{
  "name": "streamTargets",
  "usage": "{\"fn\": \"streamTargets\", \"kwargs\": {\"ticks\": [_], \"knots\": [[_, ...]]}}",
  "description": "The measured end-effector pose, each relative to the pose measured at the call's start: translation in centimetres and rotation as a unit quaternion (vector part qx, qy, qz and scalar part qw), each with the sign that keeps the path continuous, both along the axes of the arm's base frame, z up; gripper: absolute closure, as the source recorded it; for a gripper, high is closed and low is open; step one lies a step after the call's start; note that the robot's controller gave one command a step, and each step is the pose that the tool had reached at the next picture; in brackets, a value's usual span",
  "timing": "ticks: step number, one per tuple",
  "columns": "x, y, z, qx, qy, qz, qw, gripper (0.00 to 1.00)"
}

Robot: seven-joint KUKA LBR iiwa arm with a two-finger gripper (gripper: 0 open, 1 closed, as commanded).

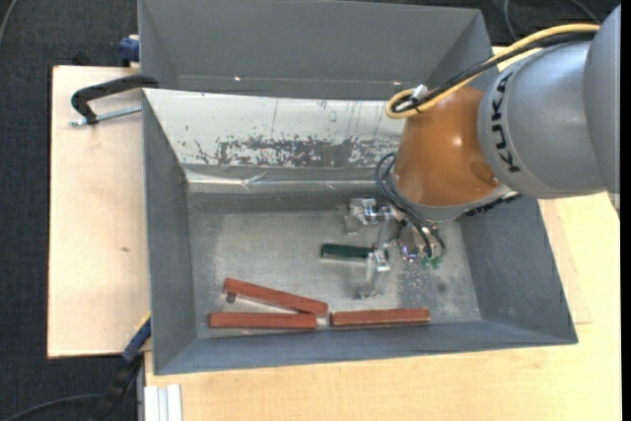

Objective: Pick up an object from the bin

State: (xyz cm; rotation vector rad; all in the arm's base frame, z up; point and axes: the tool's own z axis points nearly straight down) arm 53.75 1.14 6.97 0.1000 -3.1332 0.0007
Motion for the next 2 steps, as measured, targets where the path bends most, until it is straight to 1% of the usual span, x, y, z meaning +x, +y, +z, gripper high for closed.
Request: {"fn": "streamTargets", "kwargs": {"ticks": [1, 2], "knots": [[0.2, 0.2, 0.4, 0.001, -0.0031, 0.001, 1.0000, 1.00], [2.1, 6.1, 19.8, 0.001, -0.0110, 0.166, 0.9860, 1.00]]}}
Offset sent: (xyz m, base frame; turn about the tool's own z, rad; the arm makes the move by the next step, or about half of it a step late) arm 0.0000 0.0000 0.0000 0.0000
